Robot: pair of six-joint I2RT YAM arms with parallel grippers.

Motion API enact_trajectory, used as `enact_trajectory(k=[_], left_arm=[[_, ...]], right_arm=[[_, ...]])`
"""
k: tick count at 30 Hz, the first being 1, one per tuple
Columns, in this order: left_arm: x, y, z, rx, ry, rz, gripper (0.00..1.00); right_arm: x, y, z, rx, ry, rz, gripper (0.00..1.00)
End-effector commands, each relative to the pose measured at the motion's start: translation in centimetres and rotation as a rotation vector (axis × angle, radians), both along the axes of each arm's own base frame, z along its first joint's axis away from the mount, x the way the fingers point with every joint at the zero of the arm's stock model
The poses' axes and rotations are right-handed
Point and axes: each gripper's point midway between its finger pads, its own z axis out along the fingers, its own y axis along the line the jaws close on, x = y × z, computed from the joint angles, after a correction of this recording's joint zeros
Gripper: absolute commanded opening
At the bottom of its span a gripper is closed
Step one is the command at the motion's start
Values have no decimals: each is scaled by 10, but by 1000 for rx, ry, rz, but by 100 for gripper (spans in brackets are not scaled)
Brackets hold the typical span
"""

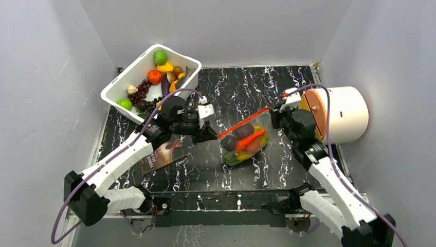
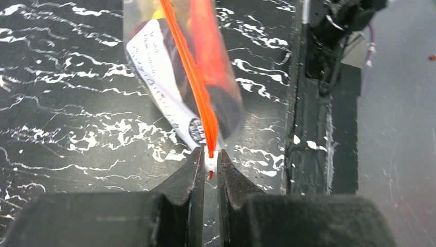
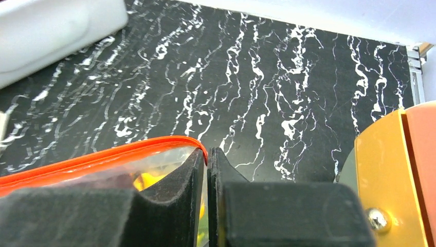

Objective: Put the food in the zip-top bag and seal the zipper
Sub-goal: Zip the zipper food storage bag at the center of the board, then place the zipper food storage bag at the center of the board, then reset both arms

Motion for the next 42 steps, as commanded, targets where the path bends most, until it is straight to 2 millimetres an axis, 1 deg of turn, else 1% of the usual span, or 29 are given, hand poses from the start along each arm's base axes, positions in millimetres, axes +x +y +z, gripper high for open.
enact_trajectory(k=[1, 2, 5, 7, 9, 13, 14, 15, 17, 20, 21, 24, 26, 27, 28, 29, 32, 34, 36, 39, 42], left_arm=[[41, -5, -8, 11, 25, 186, 0], [51, -2, -13, 33, 21, 236, 0], [79, 11, -26, 106, -3, 374, 0], [96, 23, -32, 147, -20, 456, 0], [108, 32, -36, 171, -23, 508, 0], [124, 39, -34, 156, 9, 575, 8], [126, 39, -32, 146, 11, 584, 11], [128, 39, -28, 135, 11, 594, 15], [130, 37, -20, 107, 7, 603, 25], [130, 37, -10, 78, 5, 617, 34], [129, 37, -7, 71, 5, 617, 39], [126, 38, 4, 47, -1, 620, 48], [122, 38, 13, 19, -12, 608, 53], [120, 37, 20, -1, -26, 598, 65], [117, 37, 24, -19, -38, 589, 94], [116, 37, 29, -37, -53, 585, 98], [110, 39, 46, -83, -90, 583, 98], [109, 44, 57, -108, -102, 612, 99], [111, 52, 68, -147, -83, 689, 98], [116, 69, 80, -217, 2, 869, 98], [115, 77, 88, -261, 27, 938, 98]], right_arm=[[36, -2, 36, -7, -126, -52, 9], [40, 1, 38, -7, -128, -45, 11], [49, 12, 46, -17, -141, 6, 24], [51, 16, 49, -15, -129, 19, 33], [50, 18, 49, -8, -114, 29, 45], [47, 18, 46, 13, -76, 27, 88], [47, 17, 45, 17, -64, 16, 94], [46, 15, 46, 22, -57, 4, 97], [43, 13, 49, 37, -51, -10, 98], [36, 11, 59, 64, -66, -10, 98], [33, 11, 63, 82, -72, -11, 98], [23, 14, 65, 132, -66, 5, 98], [15, 18, 64, 165, -49, 33, 98], [11, 21, 64, 185, -33, 46, 98], [8, 22, 63, 207, -18, 47, 98], [4, 22, 63, 236, -2, 45, 98], [-5, 24, 64, 298, 32, 43, 98], [-10, 24, 67, 326, 44, 45, 98], [-15, 26, 73, 345, 46, 58, 98], [-22, 28, 83, 370, 43, 77, 98], [-30, 31, 93, 386, 36, 109, 98]])
